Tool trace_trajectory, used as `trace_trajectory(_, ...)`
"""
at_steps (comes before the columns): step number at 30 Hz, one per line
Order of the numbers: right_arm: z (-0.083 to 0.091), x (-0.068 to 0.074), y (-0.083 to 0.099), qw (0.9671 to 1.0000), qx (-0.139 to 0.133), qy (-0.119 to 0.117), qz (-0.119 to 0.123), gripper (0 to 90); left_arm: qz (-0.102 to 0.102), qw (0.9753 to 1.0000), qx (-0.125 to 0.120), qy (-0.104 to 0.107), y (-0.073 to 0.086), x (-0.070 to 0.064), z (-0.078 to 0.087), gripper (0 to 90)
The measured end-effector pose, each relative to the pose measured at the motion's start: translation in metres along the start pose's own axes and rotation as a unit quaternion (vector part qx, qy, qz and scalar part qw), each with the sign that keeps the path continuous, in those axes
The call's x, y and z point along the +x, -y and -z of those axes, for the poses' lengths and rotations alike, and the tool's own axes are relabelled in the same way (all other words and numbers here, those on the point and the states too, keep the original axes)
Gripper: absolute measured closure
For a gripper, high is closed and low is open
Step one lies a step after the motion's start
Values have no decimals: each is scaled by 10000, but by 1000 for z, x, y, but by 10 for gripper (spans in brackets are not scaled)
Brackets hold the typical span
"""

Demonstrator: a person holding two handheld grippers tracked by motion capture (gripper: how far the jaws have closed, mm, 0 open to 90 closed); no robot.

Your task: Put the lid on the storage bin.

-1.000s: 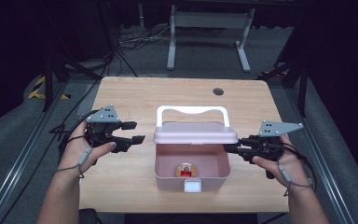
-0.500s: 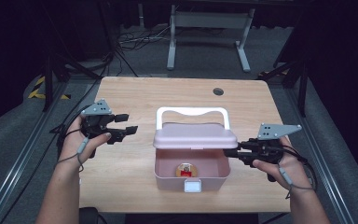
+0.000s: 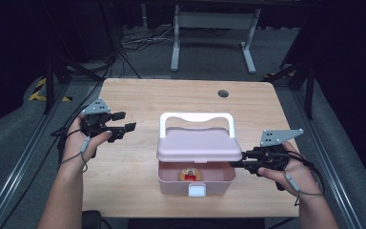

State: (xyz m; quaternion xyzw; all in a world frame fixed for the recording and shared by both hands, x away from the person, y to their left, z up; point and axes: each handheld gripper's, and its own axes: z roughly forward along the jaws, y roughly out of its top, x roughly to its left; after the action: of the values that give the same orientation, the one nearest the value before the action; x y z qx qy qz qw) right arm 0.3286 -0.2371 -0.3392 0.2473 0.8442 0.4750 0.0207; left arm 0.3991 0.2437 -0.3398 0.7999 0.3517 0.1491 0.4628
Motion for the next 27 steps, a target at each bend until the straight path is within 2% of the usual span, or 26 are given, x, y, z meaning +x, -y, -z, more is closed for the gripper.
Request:
trace_trajectory(6, 0, 0, 1, 9997, 218, 44, 42, 787, 3, 10000, 84, 53, 1, -1, -6, 384)
trace_trajectory(18, 1, 5, 1, 9984, 549, 17, 140, 833, 0, 9999, 147, 88, 3, -1, -9, 385)
trace_trajectory(22, 1, 6, 2, 9970, 701, 25, 317, 893, -18, 9998, 173, 93, 3, -1, -10, 385)
trace_trajectory(27, 1, 8, 2, 9953, 887, 44, 390, 900, -2, 9998, 178, 101, 3, -1, -10, 386)
